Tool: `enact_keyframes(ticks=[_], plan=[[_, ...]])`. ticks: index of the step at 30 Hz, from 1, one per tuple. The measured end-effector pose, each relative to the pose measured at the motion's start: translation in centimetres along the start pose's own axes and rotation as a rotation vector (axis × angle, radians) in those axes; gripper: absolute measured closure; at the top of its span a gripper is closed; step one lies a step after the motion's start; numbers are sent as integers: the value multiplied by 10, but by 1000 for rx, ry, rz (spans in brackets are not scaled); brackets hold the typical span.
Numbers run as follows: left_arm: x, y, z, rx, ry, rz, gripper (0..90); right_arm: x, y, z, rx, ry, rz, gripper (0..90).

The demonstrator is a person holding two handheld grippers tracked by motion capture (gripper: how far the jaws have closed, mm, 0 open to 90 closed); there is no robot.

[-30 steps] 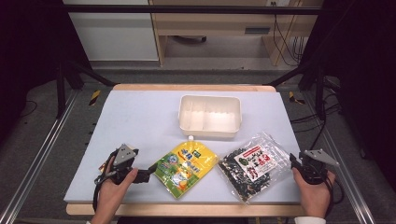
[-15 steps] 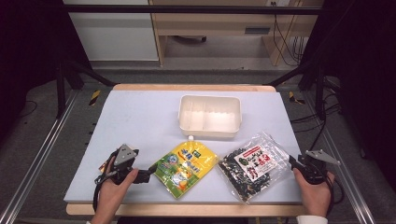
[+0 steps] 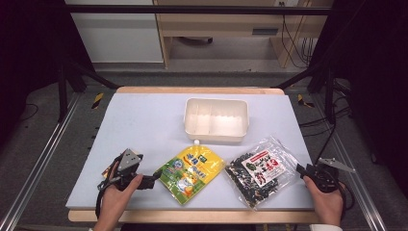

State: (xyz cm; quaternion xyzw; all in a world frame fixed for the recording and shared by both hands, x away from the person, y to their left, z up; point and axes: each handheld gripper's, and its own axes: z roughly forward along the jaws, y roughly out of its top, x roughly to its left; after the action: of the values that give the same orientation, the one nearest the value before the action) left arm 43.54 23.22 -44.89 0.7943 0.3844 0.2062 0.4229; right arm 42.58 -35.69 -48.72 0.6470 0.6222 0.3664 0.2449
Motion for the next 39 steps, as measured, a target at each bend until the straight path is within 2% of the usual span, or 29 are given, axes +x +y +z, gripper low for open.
enact_keyframes(ticks=[7,12,14,18,21,25,29,34,38,39], plan=[[1,0,1,7,5,-5,66,4,1,-2,26,3,-57,723],[1,0,-1,4,7,0,67,4,-1,-5,31,32,-51,875],[2,-1,-1,3,6,-4,67,5,-1,-6,34,32,-65,886],[1,-1,-1,3,6,-5,67,5,2,-10,22,42,-54,891],[3,-1,-3,-1,8,-8,67,9,6,-21,-14,37,-81,894],[5,-2,-7,-7,12,-22,70,22,19,-44,-83,27,-154,895],[7,-3,-13,-21,16,-32,71,42,40,-69,-163,33,-243,896],[8,-4,-20,-42,13,-41,81,72,66,-91,-216,60,-371,896],[8,-4,-22,-44,-5,-43,93,97,88,-100,-232,84,-474,896],[8,-4,-22,-44,-5,-43,93,97,88,-100,-232,84,-474,896]])
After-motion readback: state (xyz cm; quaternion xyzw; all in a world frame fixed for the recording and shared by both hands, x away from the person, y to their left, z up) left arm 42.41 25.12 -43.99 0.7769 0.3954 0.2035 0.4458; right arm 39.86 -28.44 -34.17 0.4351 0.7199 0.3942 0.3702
